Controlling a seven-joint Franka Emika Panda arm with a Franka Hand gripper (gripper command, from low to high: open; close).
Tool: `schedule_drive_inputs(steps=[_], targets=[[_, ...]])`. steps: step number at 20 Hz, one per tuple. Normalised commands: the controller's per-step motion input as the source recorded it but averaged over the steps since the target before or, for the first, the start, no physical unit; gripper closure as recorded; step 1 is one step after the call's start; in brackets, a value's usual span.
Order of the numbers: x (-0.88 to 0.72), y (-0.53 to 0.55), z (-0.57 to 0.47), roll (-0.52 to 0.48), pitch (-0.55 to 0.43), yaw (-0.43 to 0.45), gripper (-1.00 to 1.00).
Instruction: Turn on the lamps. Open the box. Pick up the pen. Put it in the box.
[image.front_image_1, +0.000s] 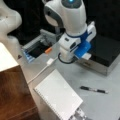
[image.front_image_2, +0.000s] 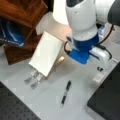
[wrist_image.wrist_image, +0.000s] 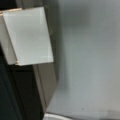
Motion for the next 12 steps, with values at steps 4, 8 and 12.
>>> schedule_drive_inputs(steps=[4, 8, 12], targets=[[0.05, -0.05, -0.16, 0.445, -0.065, -0.043, -1.00], [-0.01, -0.11, -0.22, 0.430, -0.111, -0.047, -1.00], [-0.05, -0.06, -0.28, 0.331, -0.145, -0.044, -1.00]])
